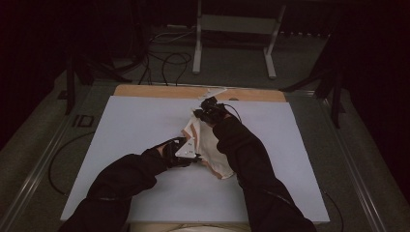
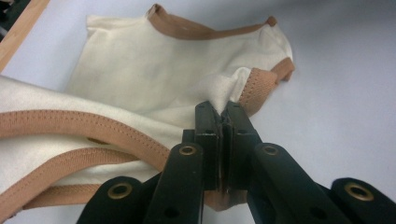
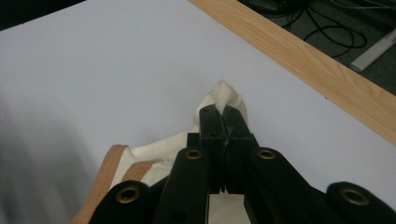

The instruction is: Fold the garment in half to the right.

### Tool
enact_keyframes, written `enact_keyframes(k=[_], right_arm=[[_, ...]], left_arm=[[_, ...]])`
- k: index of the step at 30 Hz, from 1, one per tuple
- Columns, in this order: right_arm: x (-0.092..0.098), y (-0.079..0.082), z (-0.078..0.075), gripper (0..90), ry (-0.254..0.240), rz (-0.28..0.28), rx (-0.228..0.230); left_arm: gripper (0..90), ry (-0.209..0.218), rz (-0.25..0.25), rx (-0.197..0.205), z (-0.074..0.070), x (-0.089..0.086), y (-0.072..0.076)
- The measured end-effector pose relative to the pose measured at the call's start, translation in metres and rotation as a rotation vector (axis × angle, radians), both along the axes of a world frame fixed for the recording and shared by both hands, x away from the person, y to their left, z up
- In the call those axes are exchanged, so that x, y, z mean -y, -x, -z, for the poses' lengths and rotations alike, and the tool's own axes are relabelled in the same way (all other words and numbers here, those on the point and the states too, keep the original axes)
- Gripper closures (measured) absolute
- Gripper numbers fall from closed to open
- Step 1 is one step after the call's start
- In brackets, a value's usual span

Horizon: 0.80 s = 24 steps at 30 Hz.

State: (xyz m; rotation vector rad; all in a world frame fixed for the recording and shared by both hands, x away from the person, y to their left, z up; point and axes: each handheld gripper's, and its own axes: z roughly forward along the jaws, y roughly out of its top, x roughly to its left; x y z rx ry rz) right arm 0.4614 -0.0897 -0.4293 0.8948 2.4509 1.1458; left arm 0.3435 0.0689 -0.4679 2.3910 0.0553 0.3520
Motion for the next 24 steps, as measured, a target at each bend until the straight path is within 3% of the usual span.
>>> enact_keyframes(k=[10, 24], right_arm=[[0.030, 0.006, 0.003, 89.5, -0.025, 0.037, -0.003], [0.057, 0.010, 0.016, 89.4, -0.055, 0.079, -0.020]], left_arm=[[87.8, -0.020, 0.030, 0.011, 0.000, 0.016, -0.001], [87.8, -0.045, 0.056, -0.011, 0.003, 0.032, -0.004]])
